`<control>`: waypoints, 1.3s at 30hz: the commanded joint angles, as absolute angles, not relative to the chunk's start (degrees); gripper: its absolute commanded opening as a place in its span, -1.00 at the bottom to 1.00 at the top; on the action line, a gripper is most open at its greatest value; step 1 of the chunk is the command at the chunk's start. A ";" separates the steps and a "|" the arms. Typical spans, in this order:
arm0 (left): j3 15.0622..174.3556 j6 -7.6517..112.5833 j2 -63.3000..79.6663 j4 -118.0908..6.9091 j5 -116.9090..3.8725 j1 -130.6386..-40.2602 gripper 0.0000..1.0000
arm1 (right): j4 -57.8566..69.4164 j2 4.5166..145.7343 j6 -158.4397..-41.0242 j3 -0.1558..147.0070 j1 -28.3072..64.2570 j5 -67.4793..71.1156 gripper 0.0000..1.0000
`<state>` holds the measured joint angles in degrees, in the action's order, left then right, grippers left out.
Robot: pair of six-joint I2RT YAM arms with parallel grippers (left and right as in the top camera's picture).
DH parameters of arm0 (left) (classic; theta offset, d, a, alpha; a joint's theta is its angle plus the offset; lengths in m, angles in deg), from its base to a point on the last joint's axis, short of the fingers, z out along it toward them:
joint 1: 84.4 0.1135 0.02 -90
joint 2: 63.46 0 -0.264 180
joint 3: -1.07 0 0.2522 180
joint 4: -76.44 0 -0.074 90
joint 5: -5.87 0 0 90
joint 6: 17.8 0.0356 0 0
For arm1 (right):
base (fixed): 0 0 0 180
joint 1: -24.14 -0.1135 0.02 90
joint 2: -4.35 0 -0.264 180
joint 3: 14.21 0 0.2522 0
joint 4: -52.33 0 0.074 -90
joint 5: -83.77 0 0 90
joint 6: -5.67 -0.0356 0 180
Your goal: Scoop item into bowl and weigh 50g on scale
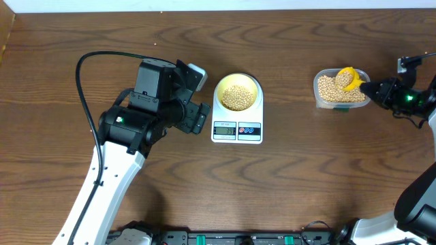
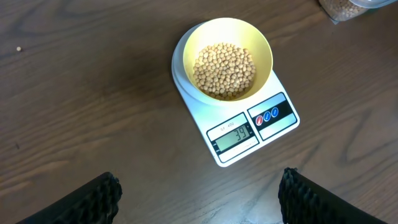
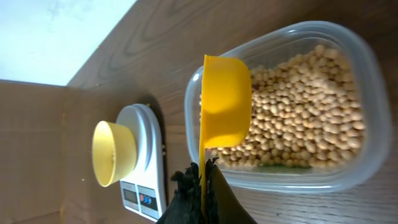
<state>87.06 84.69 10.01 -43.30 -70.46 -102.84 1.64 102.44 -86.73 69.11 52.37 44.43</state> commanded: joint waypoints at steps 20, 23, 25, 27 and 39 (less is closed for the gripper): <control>87.04 85.46 10.16 -43.10 -69.76 -102.62 0.66 | 2.97 102.96 -88.65 68.69 49.53 55.03 -0.98; 87.04 85.44 10.16 -43.10 -69.76 -102.62 0.67 | 5.07 102.96 -89.37 68.69 47.56 54.99 -0.98; 87.04 85.46 10.16 -43.10 -69.76 -102.62 0.66 | 7.17 102.96 -90.95 68.69 46.07 54.99 -0.98; 87.04 85.44 10.16 -43.10 -69.76 -102.62 0.66 | 9.77 102.96 -93.15 68.69 44.17 54.99 -0.98; 87.04 85.44 10.16 -43.10 -69.76 -102.62 0.66 | 19.04 102.96 -102.79 68.69 33.33 54.83 -0.98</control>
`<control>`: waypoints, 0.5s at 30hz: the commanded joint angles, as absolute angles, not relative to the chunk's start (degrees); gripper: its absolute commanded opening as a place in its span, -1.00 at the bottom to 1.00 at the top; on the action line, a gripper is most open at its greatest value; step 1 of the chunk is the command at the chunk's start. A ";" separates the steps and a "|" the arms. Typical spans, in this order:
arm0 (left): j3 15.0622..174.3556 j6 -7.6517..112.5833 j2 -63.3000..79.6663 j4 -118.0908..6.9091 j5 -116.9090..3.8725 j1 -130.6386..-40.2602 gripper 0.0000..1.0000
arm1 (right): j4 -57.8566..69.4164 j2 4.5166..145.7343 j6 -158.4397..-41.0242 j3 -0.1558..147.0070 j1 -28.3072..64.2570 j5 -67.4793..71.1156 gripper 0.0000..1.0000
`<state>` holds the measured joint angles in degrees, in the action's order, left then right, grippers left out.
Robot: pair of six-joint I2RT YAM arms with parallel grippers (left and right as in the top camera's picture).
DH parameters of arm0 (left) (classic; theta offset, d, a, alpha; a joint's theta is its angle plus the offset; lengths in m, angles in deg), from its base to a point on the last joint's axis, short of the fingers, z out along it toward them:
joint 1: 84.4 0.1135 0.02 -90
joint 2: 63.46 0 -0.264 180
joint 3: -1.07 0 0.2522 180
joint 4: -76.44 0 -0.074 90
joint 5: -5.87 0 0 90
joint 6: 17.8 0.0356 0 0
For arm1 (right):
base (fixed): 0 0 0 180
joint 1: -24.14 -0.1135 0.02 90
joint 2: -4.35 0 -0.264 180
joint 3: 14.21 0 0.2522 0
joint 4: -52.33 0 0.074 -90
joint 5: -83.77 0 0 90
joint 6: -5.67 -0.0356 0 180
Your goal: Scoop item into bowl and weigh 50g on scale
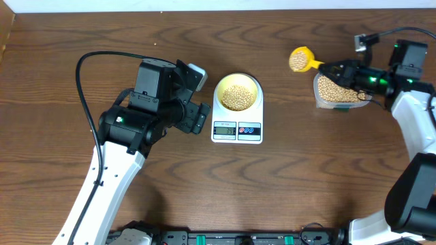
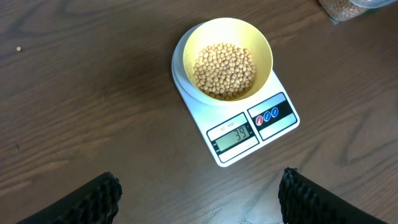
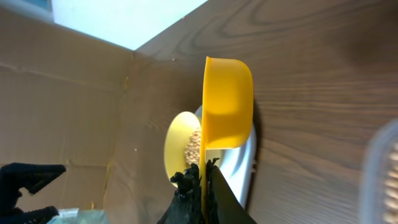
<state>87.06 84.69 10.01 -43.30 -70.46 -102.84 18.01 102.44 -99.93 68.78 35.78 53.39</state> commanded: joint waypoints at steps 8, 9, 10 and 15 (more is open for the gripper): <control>87.04 85.44 10.16 -43.10 -69.76 -102.62 0.67 | 24.11 102.96 -102.77 68.69 25.22 53.67 -0.98; 87.04 85.44 10.16 -43.10 -69.76 -102.62 0.67 | 24.37 102.96 -102.77 68.69 24.63 53.65 -0.98; 87.04 85.44 10.16 -43.10 -69.76 -102.62 0.66 | 24.63 102.96 -102.77 68.69 23.69 53.15 -0.98; 87.04 85.44 10.16 -43.10 -69.76 -102.62 0.66 | 24.70 102.96 -102.70 68.69 20.26 50.20 -0.98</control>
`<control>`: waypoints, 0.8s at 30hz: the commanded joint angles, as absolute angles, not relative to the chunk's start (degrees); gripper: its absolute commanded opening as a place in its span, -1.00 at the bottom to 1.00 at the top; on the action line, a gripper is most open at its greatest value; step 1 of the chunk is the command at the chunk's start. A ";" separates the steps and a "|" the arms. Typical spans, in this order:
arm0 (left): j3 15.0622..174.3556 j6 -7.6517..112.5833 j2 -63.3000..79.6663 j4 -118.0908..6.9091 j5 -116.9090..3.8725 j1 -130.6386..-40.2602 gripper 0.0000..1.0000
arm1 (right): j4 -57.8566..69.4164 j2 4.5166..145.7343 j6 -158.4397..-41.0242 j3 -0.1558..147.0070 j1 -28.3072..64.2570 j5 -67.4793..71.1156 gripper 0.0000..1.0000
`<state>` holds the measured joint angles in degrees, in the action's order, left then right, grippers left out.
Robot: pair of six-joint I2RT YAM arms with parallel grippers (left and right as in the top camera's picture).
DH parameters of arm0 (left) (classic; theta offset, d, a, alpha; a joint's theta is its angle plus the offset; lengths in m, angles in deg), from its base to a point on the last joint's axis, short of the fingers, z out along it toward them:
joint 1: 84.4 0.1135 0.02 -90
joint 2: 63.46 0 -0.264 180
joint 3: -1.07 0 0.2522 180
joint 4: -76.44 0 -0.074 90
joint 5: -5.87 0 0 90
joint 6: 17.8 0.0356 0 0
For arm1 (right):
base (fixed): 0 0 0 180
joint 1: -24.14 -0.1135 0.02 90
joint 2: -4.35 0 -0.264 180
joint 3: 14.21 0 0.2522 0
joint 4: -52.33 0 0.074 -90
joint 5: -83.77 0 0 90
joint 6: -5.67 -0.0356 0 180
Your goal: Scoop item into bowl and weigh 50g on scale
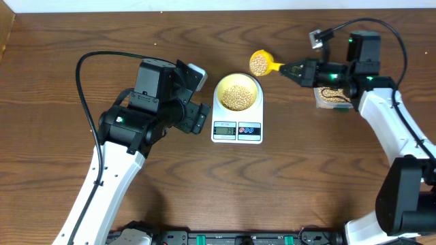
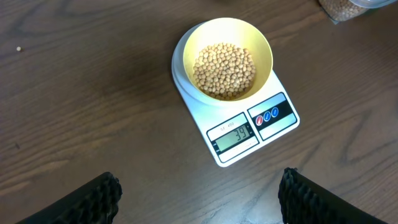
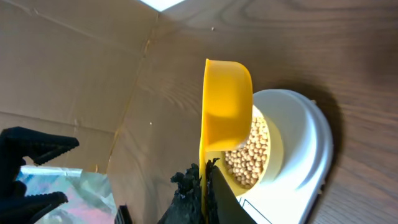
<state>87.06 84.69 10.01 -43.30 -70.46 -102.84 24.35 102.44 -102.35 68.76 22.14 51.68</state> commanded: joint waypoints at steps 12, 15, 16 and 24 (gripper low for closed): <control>87.04 85.44 10.16 -43.10 -69.76 -102.62 0.67 | 24.65 102.96 -97.31 68.69 13.96 46.18 -0.98; 87.04 85.44 10.16 -43.10 -69.76 -102.62 0.67 | 24.43 102.96 -95.08 68.69 13.94 46.18 -0.98; 87.04 85.46 10.16 -43.10 -69.76 -102.62 0.67 | 24.35 102.96 -94.51 68.69 13.94 46.20 -0.98; 87.04 85.46 10.16 -43.10 -69.76 -102.62 0.67 | 23.32 102.96 -88.04 68.69 13.92 46.18 -0.98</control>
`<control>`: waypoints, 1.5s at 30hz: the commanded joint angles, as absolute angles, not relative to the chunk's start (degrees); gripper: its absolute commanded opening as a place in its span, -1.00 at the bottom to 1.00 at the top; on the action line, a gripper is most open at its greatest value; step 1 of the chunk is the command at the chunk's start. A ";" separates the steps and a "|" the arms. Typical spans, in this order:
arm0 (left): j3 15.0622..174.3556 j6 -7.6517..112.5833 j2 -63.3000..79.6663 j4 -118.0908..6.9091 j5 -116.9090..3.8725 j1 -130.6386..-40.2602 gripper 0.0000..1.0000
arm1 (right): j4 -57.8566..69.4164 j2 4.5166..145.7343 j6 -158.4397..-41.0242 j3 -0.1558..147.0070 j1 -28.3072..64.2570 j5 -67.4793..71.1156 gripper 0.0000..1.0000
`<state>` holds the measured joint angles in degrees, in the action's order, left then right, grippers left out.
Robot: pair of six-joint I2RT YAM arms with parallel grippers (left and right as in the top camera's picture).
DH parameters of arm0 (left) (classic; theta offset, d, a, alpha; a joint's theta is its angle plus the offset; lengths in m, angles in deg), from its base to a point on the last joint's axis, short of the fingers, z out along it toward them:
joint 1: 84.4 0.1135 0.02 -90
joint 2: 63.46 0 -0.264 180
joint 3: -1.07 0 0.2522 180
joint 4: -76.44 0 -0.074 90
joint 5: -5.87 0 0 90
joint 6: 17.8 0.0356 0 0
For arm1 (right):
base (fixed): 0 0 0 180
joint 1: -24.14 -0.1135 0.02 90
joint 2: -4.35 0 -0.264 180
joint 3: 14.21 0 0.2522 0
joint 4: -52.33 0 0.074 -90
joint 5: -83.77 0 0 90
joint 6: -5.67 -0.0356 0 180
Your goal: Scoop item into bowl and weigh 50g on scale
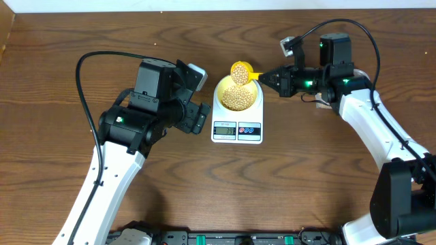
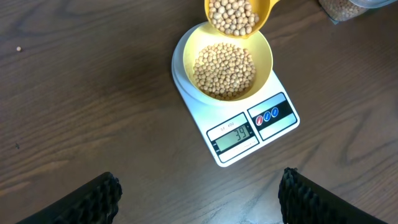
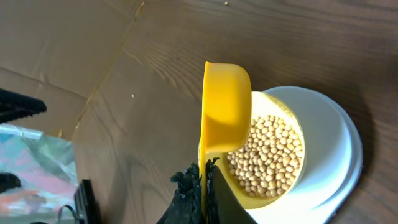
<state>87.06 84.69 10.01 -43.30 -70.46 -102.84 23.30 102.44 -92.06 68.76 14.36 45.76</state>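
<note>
A yellow bowl (image 1: pixel 238 95) of soybeans sits on the white scale (image 1: pixel 237 129), whose display (image 2: pixel 234 135) reads 39. A yellow scoop (image 1: pixel 240 73) full of soybeans hangs level over the bowl's far rim, also seen as scoop (image 2: pixel 236 14) and scoop (image 3: pixel 225 106). My right gripper (image 3: pixel 202 180) is shut on the scoop's handle, to the right of the scale. My left gripper (image 2: pixel 199 193) stays open above bare table, left of the scale, nothing between its fingers.
The clear container of soybeans (image 1: pixel 320 101) lies at the right, mostly hidden under my right arm; its corner shows as container (image 2: pixel 348 7). A stray bean (image 2: pixel 19 48) lies on the wood at the left. Cardboard edges the table's left side.
My right gripper has carried the loaded scoop left, from beside the bowl's right rim to directly over the bowl. The scale still reads 39. The left arm has not moved.
The scoop was first in the soybean container at the right, gripped by my right gripper. Then it was lifted out full, left of the container. After that it neared the scale, and now it hangs over the bowl. The reading stayed 39 throughout.
</note>
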 commanded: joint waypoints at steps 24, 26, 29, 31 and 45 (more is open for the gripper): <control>87.04 85.44 10.16 -43.10 -69.76 -102.62 0.67 | 21.99 102.96 -73.48 68.17 11.39 39.82 -0.98; 87.04 85.44 10.16 -43.10 -69.76 -102.62 0.67 | 21.96 102.96 -73.50 68.15 11.39 39.75 -0.98; 87.04 85.44 10.16 -43.10 -69.76 -102.62 0.66 | 21.79 102.96 -73.59 68.15 11.39 39.75 -0.98; 87.04 85.44 10.16 -43.10 -69.76 -102.62 0.66 | 21.64 102.96 -75.16 68.15 11.39 39.75 -0.98; 87.04 85.44 10.16 -43.10 -69.76 -102.62 0.66 | 21.62 102.96 -82.62 68.15 12.19 39.79 -0.98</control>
